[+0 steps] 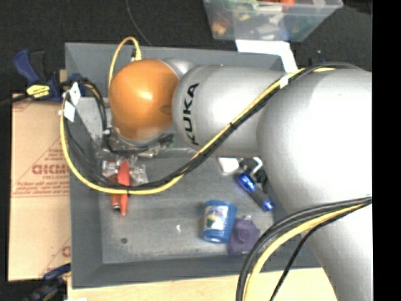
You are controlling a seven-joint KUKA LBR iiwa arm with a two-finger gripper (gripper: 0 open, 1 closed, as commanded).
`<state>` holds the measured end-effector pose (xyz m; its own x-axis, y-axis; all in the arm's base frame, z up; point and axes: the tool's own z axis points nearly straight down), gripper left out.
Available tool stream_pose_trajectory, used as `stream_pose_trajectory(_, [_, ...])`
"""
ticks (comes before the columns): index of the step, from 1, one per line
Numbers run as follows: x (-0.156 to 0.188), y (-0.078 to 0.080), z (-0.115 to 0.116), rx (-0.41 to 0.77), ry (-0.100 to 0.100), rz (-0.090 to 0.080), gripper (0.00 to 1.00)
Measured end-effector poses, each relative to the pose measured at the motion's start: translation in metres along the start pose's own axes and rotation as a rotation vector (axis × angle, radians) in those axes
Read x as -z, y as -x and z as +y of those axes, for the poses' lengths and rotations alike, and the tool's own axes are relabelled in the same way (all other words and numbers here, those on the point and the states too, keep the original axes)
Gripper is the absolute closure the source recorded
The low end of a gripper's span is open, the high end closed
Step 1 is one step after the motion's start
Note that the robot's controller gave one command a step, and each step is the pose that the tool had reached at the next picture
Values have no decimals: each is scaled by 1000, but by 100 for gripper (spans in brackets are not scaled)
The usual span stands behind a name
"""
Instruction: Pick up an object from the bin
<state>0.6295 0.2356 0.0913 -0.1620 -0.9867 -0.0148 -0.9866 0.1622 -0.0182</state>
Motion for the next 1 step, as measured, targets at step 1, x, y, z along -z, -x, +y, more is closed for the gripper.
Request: stream_pose_trajectory(1, [32,-1,1,-3,5,3,100])
